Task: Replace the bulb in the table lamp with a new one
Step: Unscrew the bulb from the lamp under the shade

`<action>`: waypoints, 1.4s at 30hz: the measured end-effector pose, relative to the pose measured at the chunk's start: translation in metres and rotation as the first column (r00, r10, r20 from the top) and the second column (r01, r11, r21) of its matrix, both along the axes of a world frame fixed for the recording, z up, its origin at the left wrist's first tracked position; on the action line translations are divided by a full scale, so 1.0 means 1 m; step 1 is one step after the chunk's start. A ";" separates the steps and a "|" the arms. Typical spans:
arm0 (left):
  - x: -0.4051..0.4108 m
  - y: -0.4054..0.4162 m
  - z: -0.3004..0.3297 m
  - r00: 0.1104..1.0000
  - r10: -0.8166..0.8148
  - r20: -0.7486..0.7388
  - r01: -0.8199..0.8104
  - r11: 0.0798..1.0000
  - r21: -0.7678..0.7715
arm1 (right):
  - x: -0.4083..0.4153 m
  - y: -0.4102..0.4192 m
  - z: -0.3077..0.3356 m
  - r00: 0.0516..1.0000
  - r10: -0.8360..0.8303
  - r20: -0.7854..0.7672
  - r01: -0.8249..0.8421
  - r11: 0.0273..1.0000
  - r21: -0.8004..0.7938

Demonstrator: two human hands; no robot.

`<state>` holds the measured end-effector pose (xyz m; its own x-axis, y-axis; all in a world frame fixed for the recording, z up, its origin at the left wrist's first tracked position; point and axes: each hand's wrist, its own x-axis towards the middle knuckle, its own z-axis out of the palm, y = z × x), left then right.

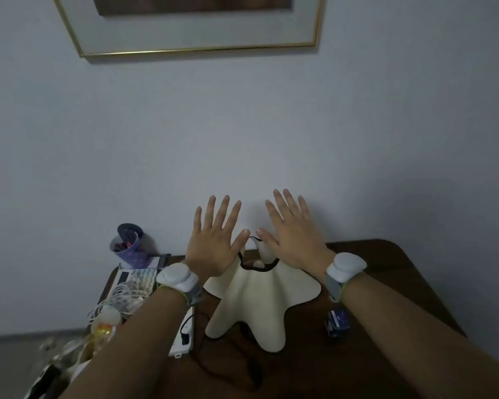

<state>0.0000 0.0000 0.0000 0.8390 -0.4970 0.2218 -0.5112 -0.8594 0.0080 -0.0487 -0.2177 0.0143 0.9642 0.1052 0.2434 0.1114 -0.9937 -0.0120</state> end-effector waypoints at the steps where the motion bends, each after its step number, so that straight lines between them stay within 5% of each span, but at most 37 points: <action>1: -0.002 0.002 -0.002 1.000 0.003 -0.014 -0.003 1.000 0.012 | -0.001 0.002 -0.001 1.000 0.021 -0.016 -0.022 1.000 -0.005; 15: -0.020 0.012 -0.018 0.967 -0.224 -0.118 0.213 0.972 -0.102 | -0.005 0.008 -0.009 0.985 0.149 -0.085 -0.151 0.988 -0.012; 29: -0.025 0.010 -0.035 0.942 -0.245 -0.229 0.206 0.962 -0.180 | -0.004 0.013 0.003 0.962 0.272 -0.003 -0.269 0.955 0.125; 33: -0.025 0.008 -0.036 0.916 -0.268 -0.300 0.195 0.948 -0.252 | 0.002 0.014 0.016 0.942 0.336 0.021 -0.337 0.941 0.023; 42: -0.027 0.008 -0.034 0.867 -0.282 -0.411 0.132 0.925 -0.356 | 0.011 0.026 0.029 0.916 0.359 -0.179 -0.389 0.904 -0.177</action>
<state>-0.0269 0.0082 -0.0341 0.7683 -0.6398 0.0187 -0.5528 -0.6487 0.5231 -0.0376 -0.1918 0.0429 0.8662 0.4977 0.0444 0.4873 -0.8611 0.1448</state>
